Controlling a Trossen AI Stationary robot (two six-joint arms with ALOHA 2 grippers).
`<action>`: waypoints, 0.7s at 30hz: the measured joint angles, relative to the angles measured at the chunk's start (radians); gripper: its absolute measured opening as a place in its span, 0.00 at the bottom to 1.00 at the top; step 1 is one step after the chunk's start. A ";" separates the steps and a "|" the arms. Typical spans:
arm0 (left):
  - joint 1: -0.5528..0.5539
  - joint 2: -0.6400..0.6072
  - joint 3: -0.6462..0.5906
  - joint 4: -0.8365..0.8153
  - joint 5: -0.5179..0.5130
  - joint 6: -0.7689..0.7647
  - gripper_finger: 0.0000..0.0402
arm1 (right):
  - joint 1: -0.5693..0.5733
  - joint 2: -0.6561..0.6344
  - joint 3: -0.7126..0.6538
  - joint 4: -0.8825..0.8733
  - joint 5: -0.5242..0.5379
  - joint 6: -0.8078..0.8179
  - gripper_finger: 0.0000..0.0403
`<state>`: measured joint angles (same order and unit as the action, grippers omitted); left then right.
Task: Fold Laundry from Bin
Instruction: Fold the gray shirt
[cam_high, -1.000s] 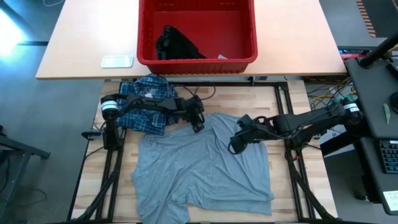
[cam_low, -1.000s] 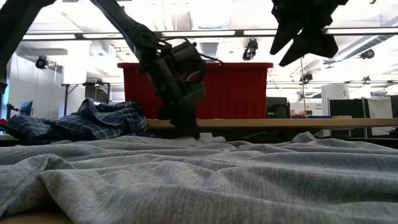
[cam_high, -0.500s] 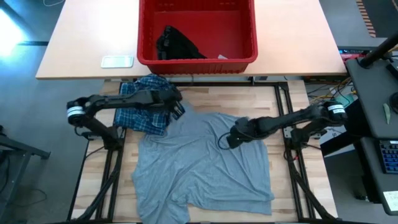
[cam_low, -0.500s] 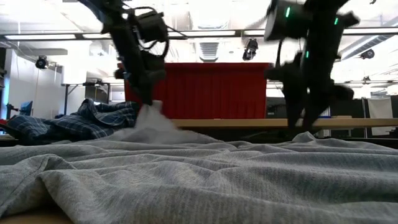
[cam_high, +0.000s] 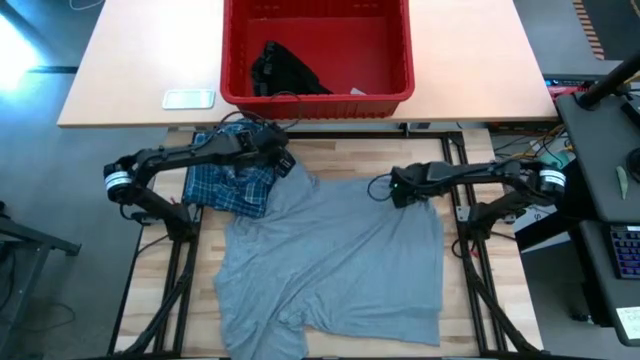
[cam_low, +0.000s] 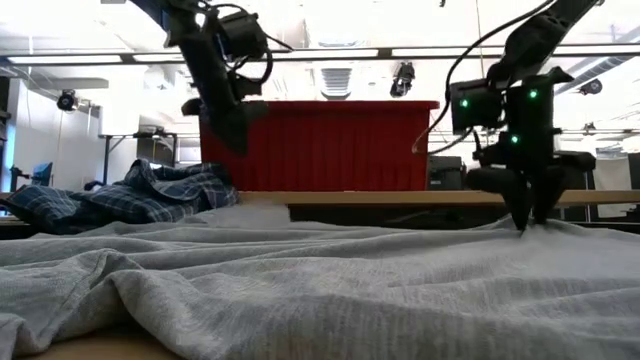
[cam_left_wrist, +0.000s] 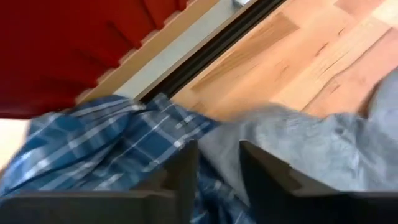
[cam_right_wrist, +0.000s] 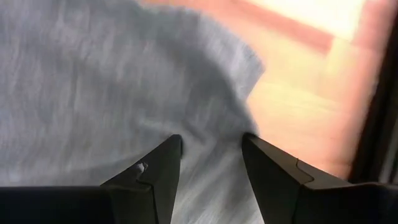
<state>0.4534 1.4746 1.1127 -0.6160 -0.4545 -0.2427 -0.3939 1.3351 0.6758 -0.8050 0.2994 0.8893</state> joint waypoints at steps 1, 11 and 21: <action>0.000 0.000 0.023 -0.043 -0.005 -0.002 0.30 | -0.010 -0.020 0.000 -0.010 0.001 -0.015 0.42; -0.229 -0.079 0.146 -0.366 0.184 -0.103 0.65 | 0.151 -0.237 0.011 -0.047 -0.136 -0.080 0.42; -0.765 -0.075 -0.091 -0.195 0.212 -0.587 0.65 | 0.714 -0.211 -0.030 0.204 -0.144 0.053 0.41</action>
<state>-0.3119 1.3994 1.0212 -0.8108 -0.2426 -0.8299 0.3205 1.1241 0.6458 -0.6011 0.1554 0.9423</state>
